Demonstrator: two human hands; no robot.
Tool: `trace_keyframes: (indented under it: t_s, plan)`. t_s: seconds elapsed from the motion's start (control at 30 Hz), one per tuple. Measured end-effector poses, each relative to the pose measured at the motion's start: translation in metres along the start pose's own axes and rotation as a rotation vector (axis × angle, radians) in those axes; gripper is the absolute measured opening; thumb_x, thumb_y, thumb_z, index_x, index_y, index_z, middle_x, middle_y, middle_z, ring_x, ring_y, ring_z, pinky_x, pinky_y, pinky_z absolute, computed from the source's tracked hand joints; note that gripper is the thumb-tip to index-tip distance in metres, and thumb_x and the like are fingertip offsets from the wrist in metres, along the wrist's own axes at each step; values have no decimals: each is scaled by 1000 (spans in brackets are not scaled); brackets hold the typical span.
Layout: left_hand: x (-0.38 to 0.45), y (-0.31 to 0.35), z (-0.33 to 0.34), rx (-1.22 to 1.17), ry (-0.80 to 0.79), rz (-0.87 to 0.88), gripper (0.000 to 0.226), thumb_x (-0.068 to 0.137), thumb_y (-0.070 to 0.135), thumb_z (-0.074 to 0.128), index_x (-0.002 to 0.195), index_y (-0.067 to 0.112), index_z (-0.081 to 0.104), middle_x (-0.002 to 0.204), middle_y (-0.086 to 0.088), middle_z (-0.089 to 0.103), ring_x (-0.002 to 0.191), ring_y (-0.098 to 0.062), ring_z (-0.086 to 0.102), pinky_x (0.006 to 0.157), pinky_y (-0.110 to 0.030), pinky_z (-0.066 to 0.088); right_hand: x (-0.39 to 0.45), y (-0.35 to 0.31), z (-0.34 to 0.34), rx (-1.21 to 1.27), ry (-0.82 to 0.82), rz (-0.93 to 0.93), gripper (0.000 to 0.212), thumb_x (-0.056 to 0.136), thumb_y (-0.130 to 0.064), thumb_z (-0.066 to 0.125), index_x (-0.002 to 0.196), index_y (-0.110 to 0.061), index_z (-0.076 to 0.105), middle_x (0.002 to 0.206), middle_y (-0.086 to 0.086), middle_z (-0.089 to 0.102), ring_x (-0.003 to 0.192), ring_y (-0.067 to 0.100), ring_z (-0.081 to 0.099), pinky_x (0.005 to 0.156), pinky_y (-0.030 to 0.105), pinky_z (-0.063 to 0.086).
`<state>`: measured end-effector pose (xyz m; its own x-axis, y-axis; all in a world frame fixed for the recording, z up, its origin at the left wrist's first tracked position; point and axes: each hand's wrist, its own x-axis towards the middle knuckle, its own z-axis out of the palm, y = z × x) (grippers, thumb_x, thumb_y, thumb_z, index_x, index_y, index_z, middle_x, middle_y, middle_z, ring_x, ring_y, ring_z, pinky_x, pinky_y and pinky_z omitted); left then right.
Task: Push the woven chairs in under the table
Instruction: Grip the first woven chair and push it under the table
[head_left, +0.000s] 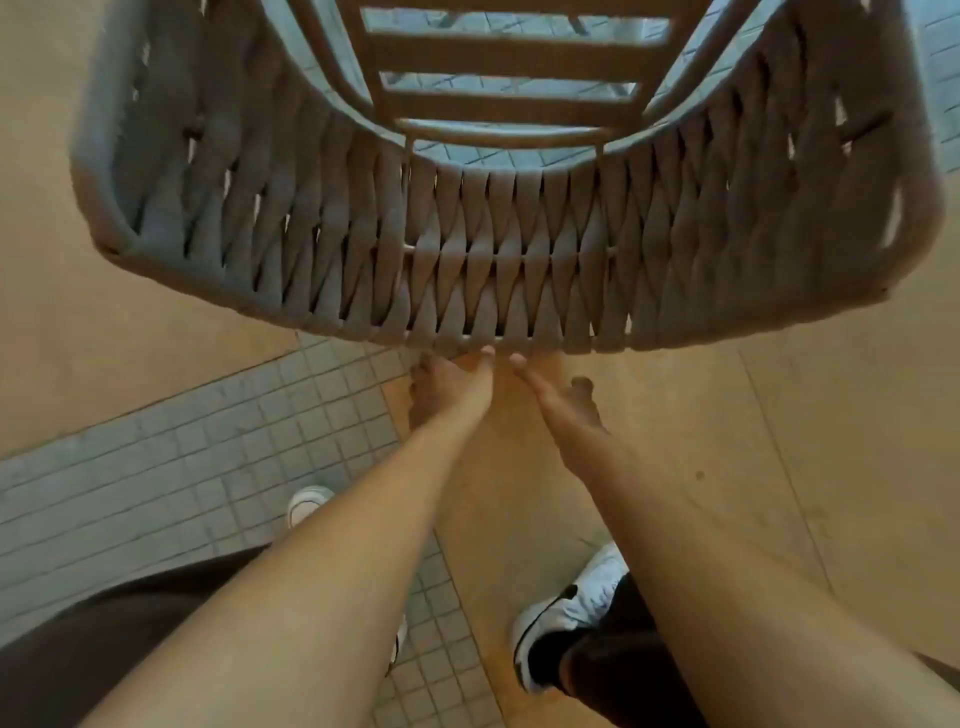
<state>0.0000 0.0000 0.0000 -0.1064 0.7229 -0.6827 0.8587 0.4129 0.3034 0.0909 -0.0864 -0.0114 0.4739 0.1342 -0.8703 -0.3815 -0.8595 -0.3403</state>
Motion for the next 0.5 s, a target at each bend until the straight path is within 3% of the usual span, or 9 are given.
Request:
trace_keyframes:
  t_s: [0.1, 0.2, 0.33, 0.5]
  plan:
    - [36, -10, 25, -122, 5, -112, 89, 87, 61, 62, 152, 10, 30, 150, -14, 40, 135, -35, 41, 104, -45, 39, 35, 5, 19, 227, -53, 58, 137, 48, -83, 79, 156, -18, 26, 148, 8, 43, 133, 34, 46, 98, 50, 49]
    - [75, -18, 46, -301, 7, -221, 93, 84, 57, 69, 149, 4, 30, 147, -18, 40, 132, -37, 42, 101, -44, 40, 76, 9, 38, 526, -86, 27, 103, 64, -61, 88, 147, -17, 47, 131, -1, 57, 125, 27, 54, 87, 43, 52]
    - [124, -23, 64, -520, 111, -311, 97, 77, 52, 78, 147, 5, 29, 144, -16, 43, 128, -36, 47, 99, -42, 41, 131, 1, 60, 958, 24, -46, 88, 70, -29, 94, 144, -12, 49, 133, 9, 65, 120, 27, 63, 103, 48, 52]
    - [152, -28, 81, -925, 182, -332, 107, 68, 50, 87, 148, 10, 28, 138, -13, 55, 125, -33, 54, 102, -39, 42, 156, -10, 82, 1035, 155, -42, 94, 66, -33, 96, 144, -11, 48, 140, 10, 61, 124, 28, 60, 105, 48, 50]
